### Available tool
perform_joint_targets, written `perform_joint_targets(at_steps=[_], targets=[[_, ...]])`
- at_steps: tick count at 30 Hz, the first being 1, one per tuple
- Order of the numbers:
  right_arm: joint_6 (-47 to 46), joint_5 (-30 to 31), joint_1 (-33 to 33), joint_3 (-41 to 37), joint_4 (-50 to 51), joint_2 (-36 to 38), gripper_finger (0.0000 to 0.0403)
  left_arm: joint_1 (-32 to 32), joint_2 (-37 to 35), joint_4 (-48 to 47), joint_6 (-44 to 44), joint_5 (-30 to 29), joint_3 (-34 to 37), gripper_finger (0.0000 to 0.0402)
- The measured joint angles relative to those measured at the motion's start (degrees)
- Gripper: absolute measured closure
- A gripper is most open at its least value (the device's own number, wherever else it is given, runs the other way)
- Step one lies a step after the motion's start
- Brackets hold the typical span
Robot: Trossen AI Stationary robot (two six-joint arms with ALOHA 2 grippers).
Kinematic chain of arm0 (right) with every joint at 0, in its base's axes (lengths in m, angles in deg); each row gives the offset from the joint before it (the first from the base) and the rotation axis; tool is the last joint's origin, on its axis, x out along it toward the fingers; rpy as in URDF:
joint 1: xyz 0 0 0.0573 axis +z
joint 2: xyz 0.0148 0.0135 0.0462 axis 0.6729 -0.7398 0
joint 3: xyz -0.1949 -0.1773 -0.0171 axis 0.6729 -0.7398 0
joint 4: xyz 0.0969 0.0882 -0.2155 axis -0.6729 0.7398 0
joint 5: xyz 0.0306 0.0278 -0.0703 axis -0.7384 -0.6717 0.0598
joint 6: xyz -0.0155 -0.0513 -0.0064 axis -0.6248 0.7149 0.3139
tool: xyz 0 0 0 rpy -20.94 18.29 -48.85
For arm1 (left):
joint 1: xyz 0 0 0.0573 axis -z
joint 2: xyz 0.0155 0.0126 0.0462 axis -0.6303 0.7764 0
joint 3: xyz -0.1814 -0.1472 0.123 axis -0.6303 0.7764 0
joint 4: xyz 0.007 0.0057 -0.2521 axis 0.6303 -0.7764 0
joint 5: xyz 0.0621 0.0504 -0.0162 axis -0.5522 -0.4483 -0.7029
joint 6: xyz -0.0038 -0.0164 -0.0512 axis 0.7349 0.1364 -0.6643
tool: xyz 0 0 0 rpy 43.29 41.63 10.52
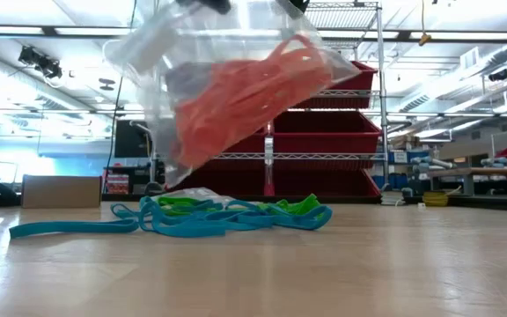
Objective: Sort rubber bands
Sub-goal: Close the transparent zip bag
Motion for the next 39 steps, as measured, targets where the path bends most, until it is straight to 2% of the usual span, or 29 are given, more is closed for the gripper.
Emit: perform_joint_targets(at_steps=[5,9,19,28,34,39], targets=[[0.0,0.1,0.0,0.0,0.0,0.0,0.0403,0.0,0.0,-0.9,0.3,0.2,0.0,0.0358],[0.0,-0.2,0.0,0.0,1.2,0.0,0.0403,0.0,0.0,-0.8,1.6,3.3,0.0,0.0394],[0.0,-1.8,0.0,0.0,1.9,0.0,0.0400,0.0,0.0,-1.1,2.0,4.1,0.0,0.0396],[0.9,-4.5,0.0,0.0,-2.5,0.0,0.0372,0.0,0.0,-0.4,2.6,3.8,0.0,0.0399],[1.4,-5.6,-0.1,0.0,-2.3,0.0,0.0398,0.1,0.0,-0.1,2.7,3.6,0.0,0.0400],[1.8,-5.6,0.0,0.0,-2.3,0.0,0.0401,0.3,0.0,0.7,3.3,3.6,0.0,0.0400]])
